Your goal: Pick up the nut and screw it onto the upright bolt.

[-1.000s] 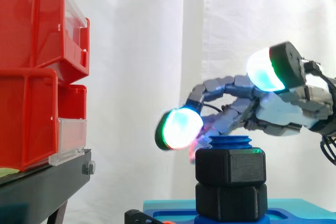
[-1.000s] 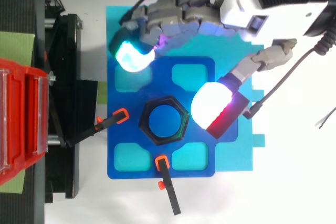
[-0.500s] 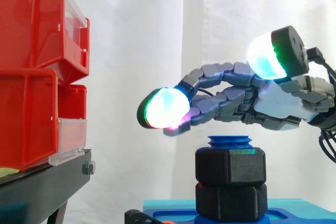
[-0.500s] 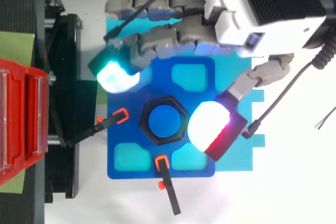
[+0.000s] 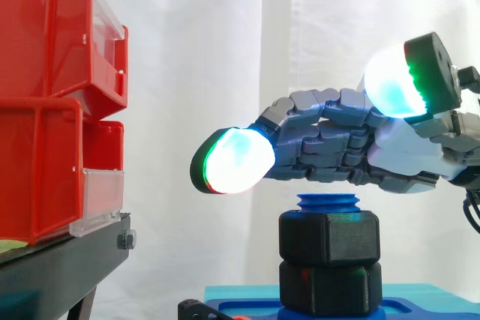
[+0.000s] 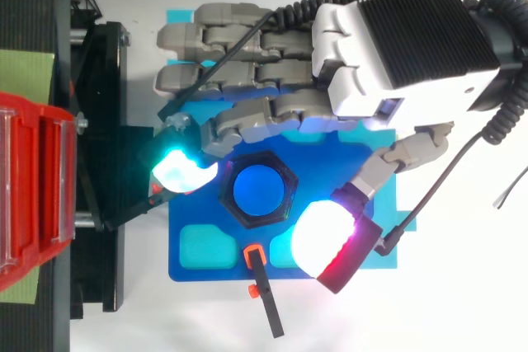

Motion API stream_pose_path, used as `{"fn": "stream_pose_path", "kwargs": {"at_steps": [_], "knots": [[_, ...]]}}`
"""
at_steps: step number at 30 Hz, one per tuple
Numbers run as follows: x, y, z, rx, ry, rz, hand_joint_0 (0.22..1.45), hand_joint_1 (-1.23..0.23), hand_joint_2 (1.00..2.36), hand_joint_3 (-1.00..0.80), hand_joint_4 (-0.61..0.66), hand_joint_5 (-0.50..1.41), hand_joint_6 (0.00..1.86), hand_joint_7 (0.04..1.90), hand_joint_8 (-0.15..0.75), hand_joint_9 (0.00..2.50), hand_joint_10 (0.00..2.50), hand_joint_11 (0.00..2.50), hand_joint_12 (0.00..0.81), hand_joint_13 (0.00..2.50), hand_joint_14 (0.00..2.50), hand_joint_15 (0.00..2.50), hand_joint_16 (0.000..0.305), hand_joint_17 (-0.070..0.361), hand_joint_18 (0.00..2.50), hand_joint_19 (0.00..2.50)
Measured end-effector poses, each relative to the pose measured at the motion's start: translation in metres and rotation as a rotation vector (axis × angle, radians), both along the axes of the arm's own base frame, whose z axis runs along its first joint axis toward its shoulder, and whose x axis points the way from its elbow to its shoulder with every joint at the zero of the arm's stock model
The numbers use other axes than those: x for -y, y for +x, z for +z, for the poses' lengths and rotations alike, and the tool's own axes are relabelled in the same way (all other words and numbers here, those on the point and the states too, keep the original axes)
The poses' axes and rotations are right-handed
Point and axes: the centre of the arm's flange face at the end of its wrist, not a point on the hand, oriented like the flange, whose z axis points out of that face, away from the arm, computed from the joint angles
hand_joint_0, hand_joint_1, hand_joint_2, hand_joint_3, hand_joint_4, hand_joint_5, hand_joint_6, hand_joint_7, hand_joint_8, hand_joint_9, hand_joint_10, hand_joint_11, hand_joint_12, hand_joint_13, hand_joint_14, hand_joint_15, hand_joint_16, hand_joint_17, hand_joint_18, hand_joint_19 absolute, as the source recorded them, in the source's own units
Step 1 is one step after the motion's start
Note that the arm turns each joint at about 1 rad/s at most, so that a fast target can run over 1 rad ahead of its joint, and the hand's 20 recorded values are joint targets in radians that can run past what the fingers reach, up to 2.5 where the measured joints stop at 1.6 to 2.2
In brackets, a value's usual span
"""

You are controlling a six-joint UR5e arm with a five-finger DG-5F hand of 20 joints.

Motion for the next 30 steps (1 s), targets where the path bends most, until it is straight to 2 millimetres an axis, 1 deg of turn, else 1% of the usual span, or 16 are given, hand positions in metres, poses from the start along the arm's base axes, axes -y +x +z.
{"fn": "stream_pose_path", "kwargs": {"at_steps": [5,15,22,25,28,30], "knots": [[0.000,-0.002,-0.003,-0.020,-0.001,-0.001,0.42,-0.13,1.00,-0.50,0.12,-0.21,0.50,0.61,0.229,0.13,0.00,0.00,0.360,0.00,0.00,0.00,0.055,0.125,0.00,0.00],[0.000,-0.008,-0.015,-0.054,0.001,-0.002,0.42,-0.14,1.00,-0.50,0.15,-0.19,0.50,0.65,0.242,0.17,0.00,0.00,0.358,0.00,0.00,0.00,0.054,0.121,0.00,0.00],[0.000,-0.007,-0.014,-0.032,0.004,-0.006,0.44,-0.16,1.00,-0.50,0.24,-0.14,0.50,0.83,0.268,0.30,0.00,0.00,0.351,0.00,0.00,0.00,0.051,0.116,0.00,0.00],[0.000,-0.007,-0.013,-0.030,0.004,-0.006,0.45,-0.16,1.00,-0.50,0.27,-0.12,0.50,0.87,0.272,0.34,0.00,0.00,0.346,0.00,0.00,0.00,0.050,0.112,0.00,0.00],[0.002,-0.007,-0.013,-0.030,0.003,-0.008,0.46,-0.17,1.00,-0.50,0.31,-0.09,0.50,0.92,0.283,0.44,0.00,0.00,0.336,0.00,0.00,0.00,0.048,0.107,0.00,0.00],[0.003,-0.008,-0.014,-0.030,0.002,-0.010,0.47,-0.20,1.00,-0.50,0.31,-0.07,0.50,0.95,0.288,0.50,0.00,0.00,0.332,0.05,0.00,0.00,0.047,0.105,0.00,0.00]]}}
